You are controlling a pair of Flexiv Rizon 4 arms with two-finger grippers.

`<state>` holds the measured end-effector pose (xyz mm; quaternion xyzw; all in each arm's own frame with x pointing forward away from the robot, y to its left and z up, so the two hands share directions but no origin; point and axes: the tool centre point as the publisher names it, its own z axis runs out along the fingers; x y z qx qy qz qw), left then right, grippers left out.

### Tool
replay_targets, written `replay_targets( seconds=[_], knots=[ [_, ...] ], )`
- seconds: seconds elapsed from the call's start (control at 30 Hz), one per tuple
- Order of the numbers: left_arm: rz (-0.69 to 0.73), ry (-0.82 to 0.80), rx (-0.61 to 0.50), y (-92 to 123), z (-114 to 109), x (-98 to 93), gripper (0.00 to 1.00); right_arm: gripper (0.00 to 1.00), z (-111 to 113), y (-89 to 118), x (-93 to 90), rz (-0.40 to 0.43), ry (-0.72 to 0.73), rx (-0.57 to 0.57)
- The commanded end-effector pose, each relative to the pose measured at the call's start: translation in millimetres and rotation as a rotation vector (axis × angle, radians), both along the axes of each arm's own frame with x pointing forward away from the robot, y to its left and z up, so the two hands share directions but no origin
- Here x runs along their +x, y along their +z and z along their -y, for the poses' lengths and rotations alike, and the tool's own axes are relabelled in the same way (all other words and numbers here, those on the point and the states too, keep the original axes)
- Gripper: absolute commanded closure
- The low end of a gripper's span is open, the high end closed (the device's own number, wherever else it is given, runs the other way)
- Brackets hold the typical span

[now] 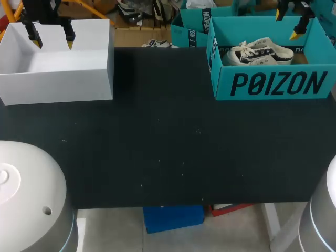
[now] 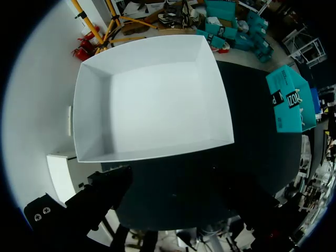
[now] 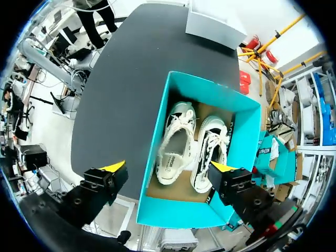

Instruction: Take the shoe out of the shoebox, open the shoe tongue, remove and reinsert the insole, then place the shoe into the shoebox

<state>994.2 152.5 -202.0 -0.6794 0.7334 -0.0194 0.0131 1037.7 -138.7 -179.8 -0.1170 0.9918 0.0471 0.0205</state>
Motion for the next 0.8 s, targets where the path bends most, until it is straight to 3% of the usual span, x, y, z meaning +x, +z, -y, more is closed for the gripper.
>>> replay_targets(
  seconds=[0.03, 0.37, 0.7, 0.73, 0.77, 0.8],
  knots=[
    [0.000, 0.000, 0.001, 1, 0, -1.2, 0.00, 0.00, 1, -17, 5.8, -0.009, 0.026, 0.001],
    [0.000, 0.000, 0.001, 1, 0, -1.2, 0.00, 0.00, -8, -38, 26.5, -0.023, 0.044, -0.045],
    [0.000, 0.000, 0.001, 1, 0, -1.2, 0.00, 0.00, -12, -72, 43.6, -0.004, -0.024, -0.073],
    [0.000, 0.000, 0.001, 1, 0, -1.2, 0.00, 0.08, -12, -76, 45.1, -0.003, -0.027, -0.083],
    [0.000, 0.000, 0.001, 1, 0, -1.2, 0.00, 0.27, -13, -79, 46.0, -0.003, -0.027, -0.083],
    [0.000, 0.000, 0.001, 1, 0, -1.2, 0.00, 0.35, -13, -83, 47.4, -0.006, -0.032, -0.081]
  ],
)
